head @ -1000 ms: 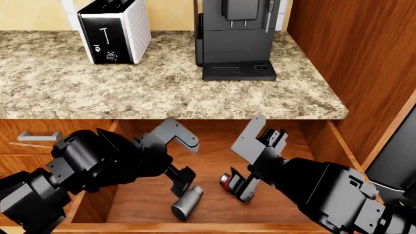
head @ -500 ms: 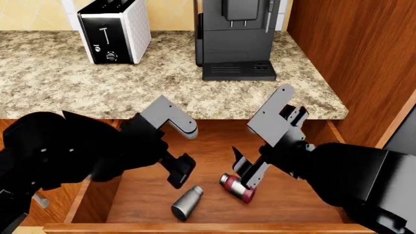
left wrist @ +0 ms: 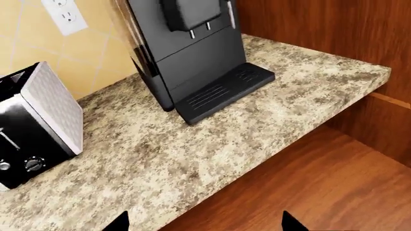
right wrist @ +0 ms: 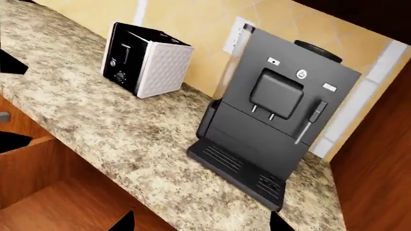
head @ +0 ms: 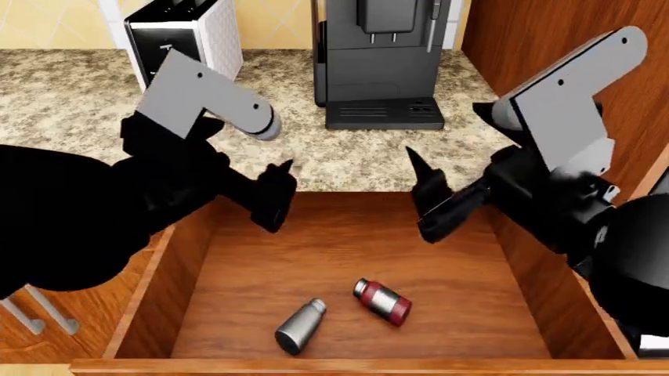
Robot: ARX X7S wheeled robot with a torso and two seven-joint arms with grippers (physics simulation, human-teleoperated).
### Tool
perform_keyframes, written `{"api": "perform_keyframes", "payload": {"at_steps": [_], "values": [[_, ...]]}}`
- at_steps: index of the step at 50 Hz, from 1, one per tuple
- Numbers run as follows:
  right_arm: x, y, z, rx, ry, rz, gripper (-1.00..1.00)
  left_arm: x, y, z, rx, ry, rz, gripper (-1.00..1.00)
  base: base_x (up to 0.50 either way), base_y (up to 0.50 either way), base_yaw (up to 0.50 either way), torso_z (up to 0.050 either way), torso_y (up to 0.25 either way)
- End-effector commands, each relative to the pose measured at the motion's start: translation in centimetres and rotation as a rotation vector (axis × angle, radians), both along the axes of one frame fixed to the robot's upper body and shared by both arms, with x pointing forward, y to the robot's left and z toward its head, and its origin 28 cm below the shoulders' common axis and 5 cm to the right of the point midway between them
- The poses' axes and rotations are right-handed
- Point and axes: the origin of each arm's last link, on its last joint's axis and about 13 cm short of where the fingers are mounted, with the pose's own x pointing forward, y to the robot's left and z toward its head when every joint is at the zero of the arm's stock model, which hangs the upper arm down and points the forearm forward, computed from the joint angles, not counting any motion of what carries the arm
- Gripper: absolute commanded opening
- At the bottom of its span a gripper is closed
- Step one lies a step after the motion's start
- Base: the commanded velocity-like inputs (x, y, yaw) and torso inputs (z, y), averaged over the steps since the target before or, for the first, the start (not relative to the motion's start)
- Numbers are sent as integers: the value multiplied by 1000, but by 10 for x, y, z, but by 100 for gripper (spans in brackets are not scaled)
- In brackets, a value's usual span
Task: Pick and place the shaker into the drawer. Then close the cabinet.
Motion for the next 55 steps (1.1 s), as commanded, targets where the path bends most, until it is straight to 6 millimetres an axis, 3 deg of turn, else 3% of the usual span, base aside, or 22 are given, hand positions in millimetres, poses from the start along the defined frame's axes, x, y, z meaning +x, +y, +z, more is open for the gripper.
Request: {"api": "perform_keyframes", "payload": {"at_steps": [1, 9, 25, 39, 55], "values": [[-20, -4, 23, 214, -111, -123, 100, -23, 9, 21, -121, -197, 144, 100, 0, 0, 0, 0, 0], [-32, -5, 29, 334, -169, -202, 100, -34, 15, 21, -159, -269, 236, 100, 0, 0, 0, 0, 0], [-48, -4, 13, 426, -185, -296, 100, -62, 17, 9, -247, -371, 328, 100, 0, 0, 0, 0, 0], [-52, -4, -7, 430, -149, -336, 100, -74, 20, -6, -272, -384, 384, 100, 0, 0, 0, 0, 0], [-55, -8, -16, 412, -159, -377, 100, -82, 25, -17, -258, -372, 436, 100, 0, 0, 0, 0, 0]]}}
